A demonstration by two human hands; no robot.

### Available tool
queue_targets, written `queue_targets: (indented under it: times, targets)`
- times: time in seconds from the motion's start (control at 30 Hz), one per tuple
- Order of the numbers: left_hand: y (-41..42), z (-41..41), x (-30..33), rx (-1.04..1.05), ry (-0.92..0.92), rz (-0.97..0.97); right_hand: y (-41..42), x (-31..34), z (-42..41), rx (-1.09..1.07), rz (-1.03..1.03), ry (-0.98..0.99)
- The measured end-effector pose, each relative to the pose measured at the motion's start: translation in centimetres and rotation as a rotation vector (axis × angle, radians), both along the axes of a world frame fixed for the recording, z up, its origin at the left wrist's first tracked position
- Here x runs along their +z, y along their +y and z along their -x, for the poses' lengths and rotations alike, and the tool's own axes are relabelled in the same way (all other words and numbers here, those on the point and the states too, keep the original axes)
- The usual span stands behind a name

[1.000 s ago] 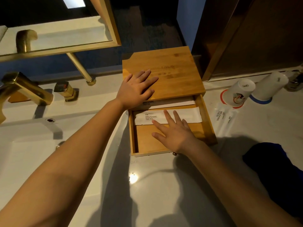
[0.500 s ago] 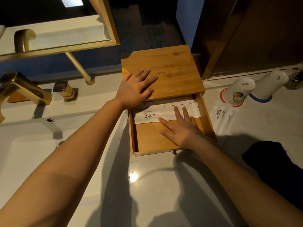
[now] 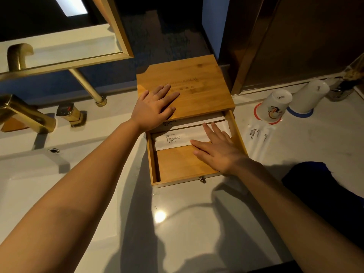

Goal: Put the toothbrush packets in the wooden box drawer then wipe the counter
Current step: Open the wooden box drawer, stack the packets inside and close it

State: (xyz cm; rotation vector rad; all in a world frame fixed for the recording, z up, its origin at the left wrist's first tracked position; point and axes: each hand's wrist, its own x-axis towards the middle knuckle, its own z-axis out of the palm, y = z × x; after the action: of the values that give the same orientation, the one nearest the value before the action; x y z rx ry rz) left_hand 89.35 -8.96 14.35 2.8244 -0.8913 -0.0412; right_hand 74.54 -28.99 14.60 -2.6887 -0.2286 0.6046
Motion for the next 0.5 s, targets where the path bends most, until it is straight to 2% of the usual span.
queue_targets:
  times: [0.13,0.2,0.23,0.3,0.37,0.5]
  targets:
    - [0.0,-0.1,-0.1,-0.001,0.005,-0.005,-1.3,1.1,3.7,-0.384,-0.292,-0.484]
    - [0.0,-0.1,0.0,-0.001,-0.005,-0.006,-3.0,0.2,4.9,-0.597,-0.215,-0.658]
    - [0.0,-0.1,0.0,0.000,-0.016,-0.009,-4.0,-0.5,5.4,-0.668,-0.146,-0.681]
    - [-0.1,0.0,0.2,0.001,-0.032,-0.019,-5.6,-1.7,5.9,-0.759,-0.025,-0.617]
    - [-0.2,0.1,0.2,0.002,-0.025,-0.026,-6.8,-2.5,6.2,-0.858,0.041,-0.449]
    - [-0.2,0.0,0.0,0.008,-0.013,-0.041,-7.4,-2.7,5.5,-1.095,-0.069,-0.153]
